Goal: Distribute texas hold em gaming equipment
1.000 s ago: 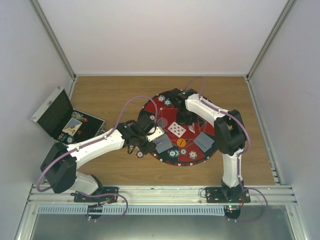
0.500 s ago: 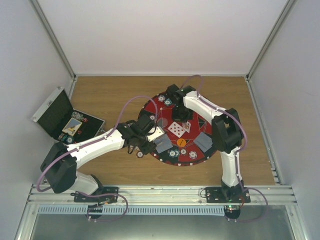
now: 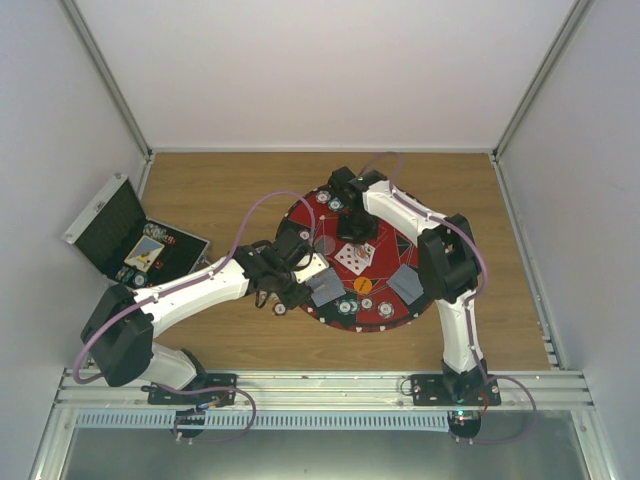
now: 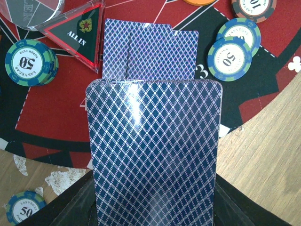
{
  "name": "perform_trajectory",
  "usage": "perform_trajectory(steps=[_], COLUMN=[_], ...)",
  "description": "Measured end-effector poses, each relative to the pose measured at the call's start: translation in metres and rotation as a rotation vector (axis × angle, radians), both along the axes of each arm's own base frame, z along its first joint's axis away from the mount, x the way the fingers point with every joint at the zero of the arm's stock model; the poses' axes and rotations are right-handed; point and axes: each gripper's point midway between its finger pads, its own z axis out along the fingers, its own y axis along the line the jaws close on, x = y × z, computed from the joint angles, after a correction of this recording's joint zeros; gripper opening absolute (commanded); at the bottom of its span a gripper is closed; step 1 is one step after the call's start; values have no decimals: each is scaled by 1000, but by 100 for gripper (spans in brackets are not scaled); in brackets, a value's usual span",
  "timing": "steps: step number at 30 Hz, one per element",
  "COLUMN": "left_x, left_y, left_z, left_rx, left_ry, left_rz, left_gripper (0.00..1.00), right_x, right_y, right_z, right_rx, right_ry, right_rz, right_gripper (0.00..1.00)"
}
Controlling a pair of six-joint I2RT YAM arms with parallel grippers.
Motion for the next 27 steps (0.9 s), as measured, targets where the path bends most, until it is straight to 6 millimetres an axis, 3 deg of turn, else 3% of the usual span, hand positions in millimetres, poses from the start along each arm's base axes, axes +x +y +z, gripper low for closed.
perform_trajectory(steps=[12, 15, 27], left_x=[0, 0, 1], left_y=[0, 0, 1], left_z=[0, 0, 0], left_rx=[0, 0, 4], left_ry=[0, 0, -3], left_rz=[0, 0, 2], left_gripper=[54, 54, 54], right_x=[3, 7, 20], right_y=[14, 19, 29], right_z=[-3, -2, 6], right_rx=[83, 111, 216], right_ry=[10, 1, -39], right_rz=[-1, 2, 51], right_gripper=[13, 29, 54])
